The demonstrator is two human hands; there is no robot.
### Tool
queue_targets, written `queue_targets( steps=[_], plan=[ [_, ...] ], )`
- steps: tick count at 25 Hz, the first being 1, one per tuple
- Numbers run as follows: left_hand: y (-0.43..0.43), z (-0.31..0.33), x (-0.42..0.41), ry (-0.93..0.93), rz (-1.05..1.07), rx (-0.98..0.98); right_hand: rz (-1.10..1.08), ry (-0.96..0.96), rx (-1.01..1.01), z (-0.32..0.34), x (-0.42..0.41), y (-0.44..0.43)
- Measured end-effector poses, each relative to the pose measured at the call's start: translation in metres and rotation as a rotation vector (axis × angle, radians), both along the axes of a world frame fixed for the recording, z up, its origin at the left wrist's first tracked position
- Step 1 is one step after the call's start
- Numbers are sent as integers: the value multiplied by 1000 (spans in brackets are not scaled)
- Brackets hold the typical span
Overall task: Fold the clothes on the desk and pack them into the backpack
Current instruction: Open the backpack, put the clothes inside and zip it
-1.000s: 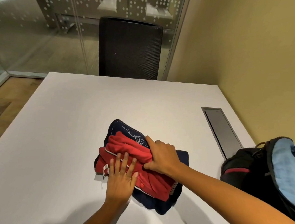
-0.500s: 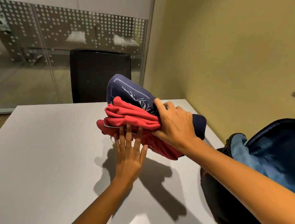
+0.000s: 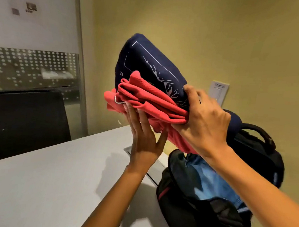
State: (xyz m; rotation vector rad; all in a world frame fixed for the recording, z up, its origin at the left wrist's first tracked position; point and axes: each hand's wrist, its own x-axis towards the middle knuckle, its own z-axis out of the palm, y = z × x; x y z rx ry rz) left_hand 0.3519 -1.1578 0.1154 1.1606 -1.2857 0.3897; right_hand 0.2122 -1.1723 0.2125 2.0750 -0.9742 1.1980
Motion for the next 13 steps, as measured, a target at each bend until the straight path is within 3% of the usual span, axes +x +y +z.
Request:
queue_targets(
  steps=[6,13],
  plan=[
    [-65,0,-62,-214,-70,-103,-155,-154,19,-31,-78,-29],
    [-121,-34,-106,-478,-206,-47,-265,-381,133,-96,-134,-65]
  ],
)
